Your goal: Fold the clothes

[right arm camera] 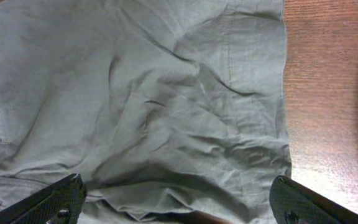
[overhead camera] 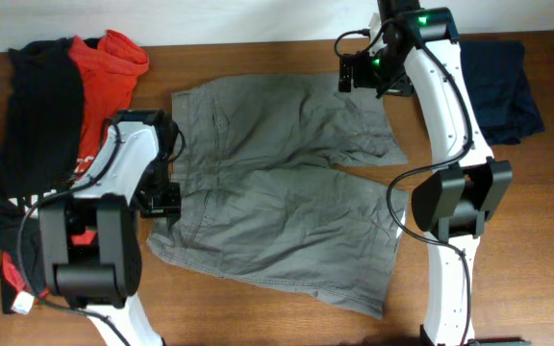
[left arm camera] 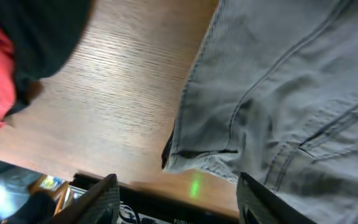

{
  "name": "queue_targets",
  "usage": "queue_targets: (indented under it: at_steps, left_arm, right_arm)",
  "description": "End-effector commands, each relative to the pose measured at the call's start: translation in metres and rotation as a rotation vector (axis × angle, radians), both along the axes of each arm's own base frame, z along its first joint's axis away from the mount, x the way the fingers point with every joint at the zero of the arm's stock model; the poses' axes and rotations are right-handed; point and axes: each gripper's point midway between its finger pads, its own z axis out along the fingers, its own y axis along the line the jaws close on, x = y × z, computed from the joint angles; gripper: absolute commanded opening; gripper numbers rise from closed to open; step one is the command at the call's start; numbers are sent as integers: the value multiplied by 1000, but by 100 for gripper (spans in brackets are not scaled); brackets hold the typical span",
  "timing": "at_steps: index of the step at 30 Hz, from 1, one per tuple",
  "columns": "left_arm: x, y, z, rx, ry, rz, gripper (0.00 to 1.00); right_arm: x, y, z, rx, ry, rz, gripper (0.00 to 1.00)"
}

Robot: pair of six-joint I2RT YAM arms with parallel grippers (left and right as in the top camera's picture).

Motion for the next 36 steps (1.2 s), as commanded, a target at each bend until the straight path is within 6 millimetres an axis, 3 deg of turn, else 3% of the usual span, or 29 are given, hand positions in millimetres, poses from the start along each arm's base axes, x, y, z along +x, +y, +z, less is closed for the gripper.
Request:
queue_targets:
  at_steps: [1, 5, 7, 10, 11, 12, 15, 18, 19, 22, 26, 29, 32, 36]
  left_arm:
    - [17, 5, 22, 24, -114, 1, 62]
    - [46, -2, 49, -17, -278, -20, 63]
    - [70, -17, 73, -119, -419, -73, 63]
    - [90, -38, 102, -247, -557, -166, 63]
    - [98, -51, 125, -320, -644, -249, 63]
    - [98, -61, 144, -381, -701, -361, 63]
    - [88, -65, 162, -399, -736, -428, 63]
    - [82, -64, 162, -402, -719, -421, 63]
    - [75, -64, 158, -406, -691, -408, 63]
    - [64, -63, 151, -411, -640, -362, 62]
    - [48, -60, 137, -396, -571, -238, 62]
    - [38, -55, 121, -363, -524, -137, 61]
    - [32, -54, 104, -357, -491, -83, 60]
    - [20, -54, 77, -350, -440, -35, 59]
  right_arm:
    - [-11, 1, 70, 25, -133, 11, 99]
    - [-38, -3, 112, 31, -172, -1, 99]
    - [-59, -7, 137, 33, -188, -22, 99]
    - [-84, -14, 161, 22, -200, -59, 99]
    - [-104, -16, 172, 22, -193, -60, 99]
    - [-128, -20, 182, 6, -175, -70, 99]
    - [-162, -5, 196, 21, -189, -56, 99]
    - [-188, 4, 197, 4, -174, -99, 99]
    - [-206, 6, 191, -31, -154, -130, 99]
    - [-233, 8, 172, -85, -102, -180, 99]
    - [-275, -2, 129, -174, 5, -281, 99]
    - [-305, -15, 85, -249, 108, -366, 99]
    - [-326, -17, 45, -267, 206, -410, 99]
    - [-338, 0, -2, -195, 314, -424, 99]
